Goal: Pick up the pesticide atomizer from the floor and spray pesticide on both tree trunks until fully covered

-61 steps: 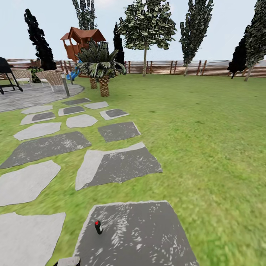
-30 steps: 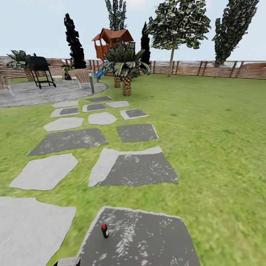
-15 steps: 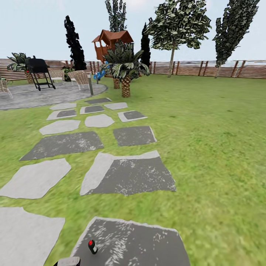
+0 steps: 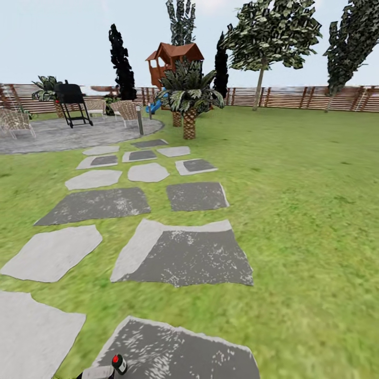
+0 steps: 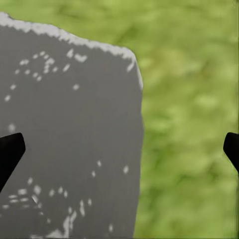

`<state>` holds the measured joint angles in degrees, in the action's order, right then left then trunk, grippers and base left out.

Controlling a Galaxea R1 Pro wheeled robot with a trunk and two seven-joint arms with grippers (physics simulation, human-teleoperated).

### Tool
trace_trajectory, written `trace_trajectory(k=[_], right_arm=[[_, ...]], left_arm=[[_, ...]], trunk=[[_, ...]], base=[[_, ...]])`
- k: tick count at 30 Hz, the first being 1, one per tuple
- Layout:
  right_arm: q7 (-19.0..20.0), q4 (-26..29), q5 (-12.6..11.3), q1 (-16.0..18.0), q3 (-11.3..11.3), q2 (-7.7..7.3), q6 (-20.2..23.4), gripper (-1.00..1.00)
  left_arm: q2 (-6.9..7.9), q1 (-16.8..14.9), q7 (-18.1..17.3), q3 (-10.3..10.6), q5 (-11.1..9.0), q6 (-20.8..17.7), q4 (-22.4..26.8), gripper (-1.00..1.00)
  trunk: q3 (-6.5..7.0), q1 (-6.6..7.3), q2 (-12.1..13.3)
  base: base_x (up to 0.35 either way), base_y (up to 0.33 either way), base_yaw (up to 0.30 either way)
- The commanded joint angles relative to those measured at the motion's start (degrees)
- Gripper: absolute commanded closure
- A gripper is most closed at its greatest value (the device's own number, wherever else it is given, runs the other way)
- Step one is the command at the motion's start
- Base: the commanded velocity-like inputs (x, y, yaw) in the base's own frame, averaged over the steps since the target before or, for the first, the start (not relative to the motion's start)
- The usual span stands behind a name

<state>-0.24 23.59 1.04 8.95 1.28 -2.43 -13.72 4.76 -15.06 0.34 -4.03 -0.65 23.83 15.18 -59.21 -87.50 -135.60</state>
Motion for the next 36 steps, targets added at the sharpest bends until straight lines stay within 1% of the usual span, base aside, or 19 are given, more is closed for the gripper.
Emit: trace_trajectory(k=[1,8,11,13,15,16,17,18,19,20,22,25,27,32,36], right_arm=[[0.0,0.0,0.1,0.0,0.1,-0.03,-0.2,-1.00],[-0.1,-0.2,0.2,0.0,0.1,-0.03,-0.2,-1.00],[-0.1,0.0,0.2,0.0,0.0,-0.03,-0.1,-1.00],[-0.1,0.9,0.1,0.2,0.1,-0.03,-0.1,-1.00],[-0.1,2.7,0.1,0.7,0.1,-0.03,0.0,-1.00],[-0.1,4.4,0.1,1.3,0.1,-0.03,0.0,-1.00],[-0.1,7.4,0.1,2.3,0.1,-0.03,0.1,-1.00],[-0.1,9.8,0.1,3.1,0.1,-0.01,0.3,-1.00],[-0.1,11.0,0.1,3.6,0.1,-0.02,0.4,-1.00],[-0.1,13.2,0.2,4.6,0.1,0.01,0.8,-1.00],[-0.1,16.5,0.1,6.9,0.1,0.08,2.5,-1.00],[-0.1,18.2,0.1,9.5,0.1,0.13,5.5,-1.00],[-0.1,18.6,0.1,10.4,0.1,0.12,6.5,-1.00],[0.0,18.7,0.1,10.8,0.0,-0.04,7.0,-1.00],[0.1,18.9,0.1,10.9,0.0,-0.23,7.1,-1.00]], left_arm=[[-0.01,0.0,0.0,-0.1,-0.1,0.2,-0.1,-1.00],[0.00,0.0,0.0,-0.2,0.0,0.1,-0.1,-1.00],[0.37,-0.2,-0.3,-0.1,-0.1,-0.4,-0.1,-1.00],[0.36,-0.9,-0.4,0.0,-0.1,-1.5,-0.1,-1.00],[0.20,-1.8,-0.5,0.0,0.0,-3.5,0.3,-1.00],[0.11,-3.0,-0.5,0.1,0.0,-5.3,0.7,-1.00],[0.02,-5.3,-0.7,0.1,0.0,-8.4,1.2,-1.00],[-0.06,-6.9,-0.7,0.1,0.0,-10.4,1.4,-1.00],[-0.08,-7.6,-0.7,0.1,0.0,-11.3,1.5,-1.00],[-0.15,-8.9,-0.7,0.1,0.1,-12.6,1.6,-1.00],[-0.23,-10.7,-0.7,0.2,0.1,-13.9,1.8,-1.00],[-0.15,-11.7,-0.6,0.2,0.1,-14.5,2.0,-1.00],[0.04,-11.7,-0.5,0.2,0.1,-14.4,2.4,-1.00],[0.10,-11.4,-0.6,0.2,0.2,-13.9,3.5,-1.00],[0.19,-11.4,-0.6,0.2,0.1,-13.8,3.8,-1.00]], trunk=[[-0.05,0.00,0.0],[-0.05,0.00,0.0],[-0.05,0.00,0.0],[-0.05,0.00,0.0],[-0.05,0.00,0.0],[-0.05,0.00,0.0],[-0.05,0.00,0.0],[-0.05,0.00,0.0],[-0.05,0.00,0.0],[-0.05,0.00,0.0],[-0.05,0.00,0.0],[-0.05,0.00,0.0],[-0.05,0.00,0.0],[-0.05,0.00,0.0],[-0.05,0.00,0.0]], base=[[0.070,-0.128,0.235],[0.014,-0.025,0.048],[0.001,-0.003,0.005],[0.001,-0.001,0.002],[0.000,0.000,0.000],[0.000,0.000,0.000],[0.000,0.000,0.000],[0.000,0.000,0.000],[0.000,0.000,0.000],[0.000,0.000,0.000],[0.000,0.000,0.000],[0.000,0.000,0.000],[0.000,0.000,0.000],[0.015,0.000,0.000],[0.198,0.000,0.000]])
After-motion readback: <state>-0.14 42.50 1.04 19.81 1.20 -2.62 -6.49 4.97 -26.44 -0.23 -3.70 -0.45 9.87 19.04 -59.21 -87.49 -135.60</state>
